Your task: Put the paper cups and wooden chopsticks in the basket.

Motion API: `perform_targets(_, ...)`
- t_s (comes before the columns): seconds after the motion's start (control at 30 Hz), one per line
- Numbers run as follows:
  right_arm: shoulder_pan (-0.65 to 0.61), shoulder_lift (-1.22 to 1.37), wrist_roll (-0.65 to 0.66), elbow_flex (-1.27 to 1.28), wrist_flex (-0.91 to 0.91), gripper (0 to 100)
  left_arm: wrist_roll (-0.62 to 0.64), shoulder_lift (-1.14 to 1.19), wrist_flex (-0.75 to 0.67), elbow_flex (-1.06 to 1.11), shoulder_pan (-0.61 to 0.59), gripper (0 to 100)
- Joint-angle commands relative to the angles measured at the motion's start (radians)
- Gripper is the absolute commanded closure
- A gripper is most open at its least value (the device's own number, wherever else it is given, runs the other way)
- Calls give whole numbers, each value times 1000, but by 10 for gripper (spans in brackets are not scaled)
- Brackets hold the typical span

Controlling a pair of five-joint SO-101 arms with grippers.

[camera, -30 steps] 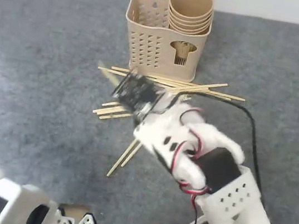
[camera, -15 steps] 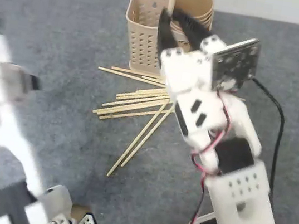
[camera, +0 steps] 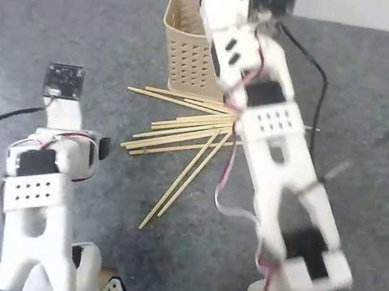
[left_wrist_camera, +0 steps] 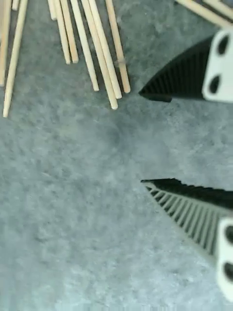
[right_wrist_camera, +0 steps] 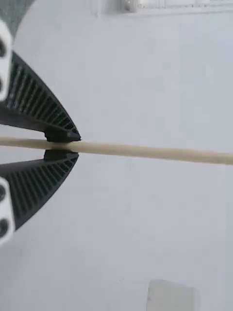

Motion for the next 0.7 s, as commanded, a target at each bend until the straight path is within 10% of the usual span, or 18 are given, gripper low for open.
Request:
perform_targets(0.0, 21, 177, -14, -272, -19, 991, 17, -34, -48, 12, 26, 757)
perform_targets(0.67, 30, 214, -158, -769, 820, 814, 18, -34, -74, 35, 68, 757)
